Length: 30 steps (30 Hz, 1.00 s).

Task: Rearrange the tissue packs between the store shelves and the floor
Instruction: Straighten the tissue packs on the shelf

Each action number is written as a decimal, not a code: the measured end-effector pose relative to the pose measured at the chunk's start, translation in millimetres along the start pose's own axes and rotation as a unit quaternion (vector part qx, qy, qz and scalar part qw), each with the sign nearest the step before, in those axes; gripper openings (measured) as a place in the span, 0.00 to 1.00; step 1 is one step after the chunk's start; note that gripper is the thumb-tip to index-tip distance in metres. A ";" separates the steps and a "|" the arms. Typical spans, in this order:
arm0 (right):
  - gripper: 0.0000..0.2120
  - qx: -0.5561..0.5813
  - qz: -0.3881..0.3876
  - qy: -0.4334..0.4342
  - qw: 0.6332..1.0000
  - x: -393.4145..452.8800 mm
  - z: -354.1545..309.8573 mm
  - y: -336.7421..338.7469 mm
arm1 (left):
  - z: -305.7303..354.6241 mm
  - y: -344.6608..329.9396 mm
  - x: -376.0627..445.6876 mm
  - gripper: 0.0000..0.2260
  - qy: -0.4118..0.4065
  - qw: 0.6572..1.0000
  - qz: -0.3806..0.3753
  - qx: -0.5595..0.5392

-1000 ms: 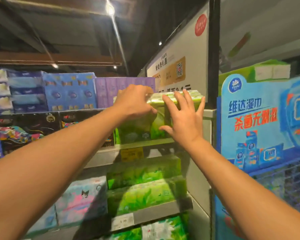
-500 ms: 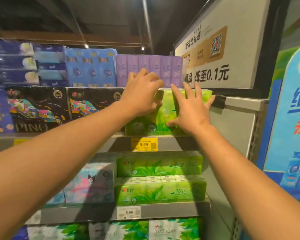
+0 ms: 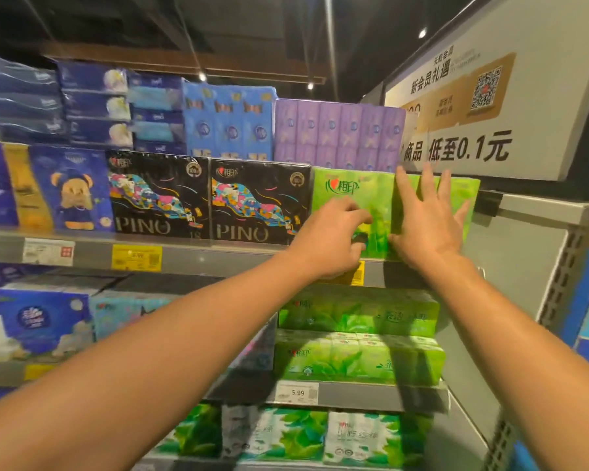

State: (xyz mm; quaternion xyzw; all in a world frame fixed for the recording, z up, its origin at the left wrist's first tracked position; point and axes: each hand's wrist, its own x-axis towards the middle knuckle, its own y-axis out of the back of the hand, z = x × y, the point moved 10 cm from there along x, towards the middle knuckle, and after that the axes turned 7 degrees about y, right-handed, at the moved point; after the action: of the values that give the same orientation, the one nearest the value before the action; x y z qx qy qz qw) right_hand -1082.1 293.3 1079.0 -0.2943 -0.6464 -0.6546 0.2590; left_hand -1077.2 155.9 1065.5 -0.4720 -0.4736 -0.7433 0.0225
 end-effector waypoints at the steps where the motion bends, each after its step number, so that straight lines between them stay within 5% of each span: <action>1: 0.51 0.009 0.008 0.009 1.000 -9.0 -12.7 1.7 | -4.7 4.5 -8.9 0.18 0.016 1.000 0.007 -0.021; 8: 0.41 0.186 0.019 0.107 0.977 -110.5 -178.2 -3.4 | -98.5 48.1 -148.1 0.19 0.159 0.987 -0.032 -0.014; 19: 0.37 0.338 -0.234 0.175 0.895 -340.8 -497.7 -113.7 | -296.0 157.7 -528.6 0.25 0.401 0.903 -0.141 0.061; 30: 0.33 0.397 -0.427 0.101 0.806 -506.8 -618.2 -307.5 | -413.9 61.6 -744.3 0.27 0.535 0.797 -0.281 -0.008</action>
State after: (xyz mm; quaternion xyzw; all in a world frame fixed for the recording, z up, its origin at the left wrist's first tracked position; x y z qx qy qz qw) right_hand -983.6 -335.8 506.1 0.2076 -0.8807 -0.4111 0.1111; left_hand -917.2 -486.1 525.7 0.1546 -0.4923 -0.8546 0.0584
